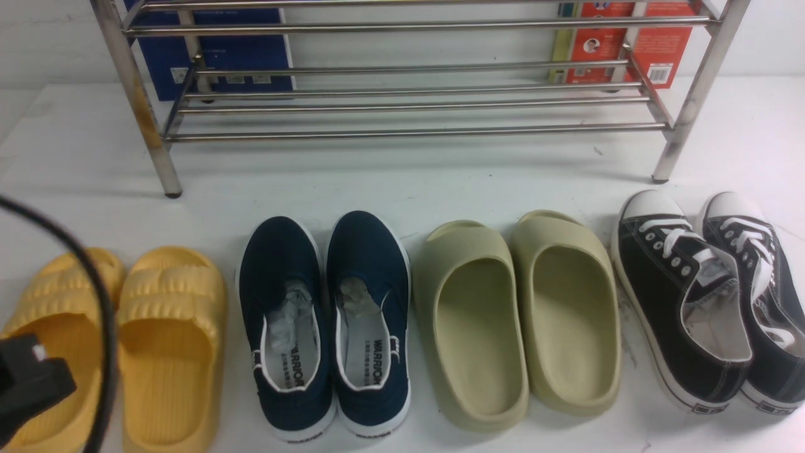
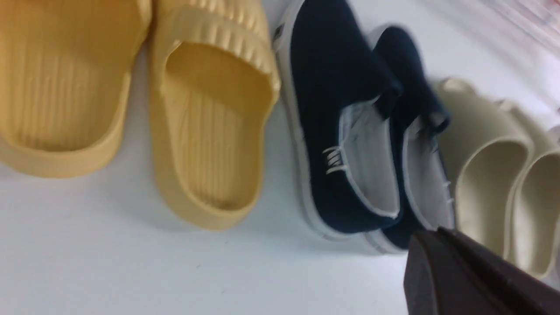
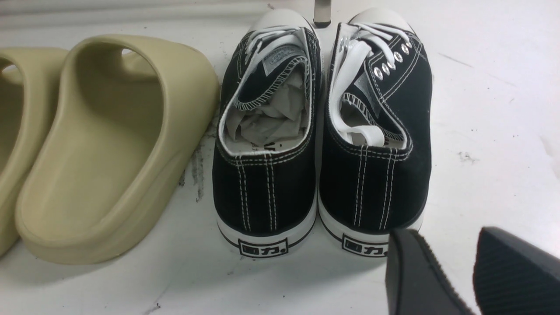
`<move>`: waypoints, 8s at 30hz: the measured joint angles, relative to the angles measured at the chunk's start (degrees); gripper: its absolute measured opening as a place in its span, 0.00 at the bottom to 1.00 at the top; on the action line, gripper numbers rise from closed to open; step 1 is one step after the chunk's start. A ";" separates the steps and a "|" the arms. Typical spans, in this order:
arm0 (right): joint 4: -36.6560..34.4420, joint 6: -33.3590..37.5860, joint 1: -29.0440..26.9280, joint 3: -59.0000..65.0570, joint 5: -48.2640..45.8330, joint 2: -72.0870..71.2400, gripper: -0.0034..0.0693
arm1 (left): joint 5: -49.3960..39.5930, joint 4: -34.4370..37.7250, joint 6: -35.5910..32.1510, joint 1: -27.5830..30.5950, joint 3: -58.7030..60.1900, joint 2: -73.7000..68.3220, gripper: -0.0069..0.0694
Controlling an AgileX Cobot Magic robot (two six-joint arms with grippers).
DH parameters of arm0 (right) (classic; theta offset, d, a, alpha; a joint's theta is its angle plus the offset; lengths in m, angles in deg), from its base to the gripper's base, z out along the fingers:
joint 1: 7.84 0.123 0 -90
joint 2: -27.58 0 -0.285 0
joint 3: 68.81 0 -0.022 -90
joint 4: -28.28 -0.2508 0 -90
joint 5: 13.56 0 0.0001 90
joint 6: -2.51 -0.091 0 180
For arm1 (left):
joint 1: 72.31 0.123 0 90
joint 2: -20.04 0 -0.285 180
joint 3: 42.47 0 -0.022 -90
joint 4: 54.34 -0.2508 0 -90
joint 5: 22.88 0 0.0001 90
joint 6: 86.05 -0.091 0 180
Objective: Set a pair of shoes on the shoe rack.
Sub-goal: Use the left arm to grab the shoe closest to it, then use the left arm to put a shoe into the shoe rack, then use the left arm to grab the shoe closest to it
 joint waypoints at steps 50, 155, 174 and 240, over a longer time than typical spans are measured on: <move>0.00 0.00 0.00 0.00 0.00 0.00 0.39 | 5.04 -25.25 28.37 -29.63 -16.78 -52.29 0.34; 0.00 0.00 0.00 0.00 0.00 0.00 0.39 | 7.91 -30.43 19.24 -14.23 -74.77 -90.21 0.20; 0.00 0.00 0.00 0.00 0.00 0.00 0.39 | 4.51 -27.89 18.08 -14.29 -75.41 -83.90 0.43; 0.00 0.00 0.00 0.00 0.00 0.00 0.39 | 9.28 -11.54 15.05 -30.81 -23.12 -60.88 0.09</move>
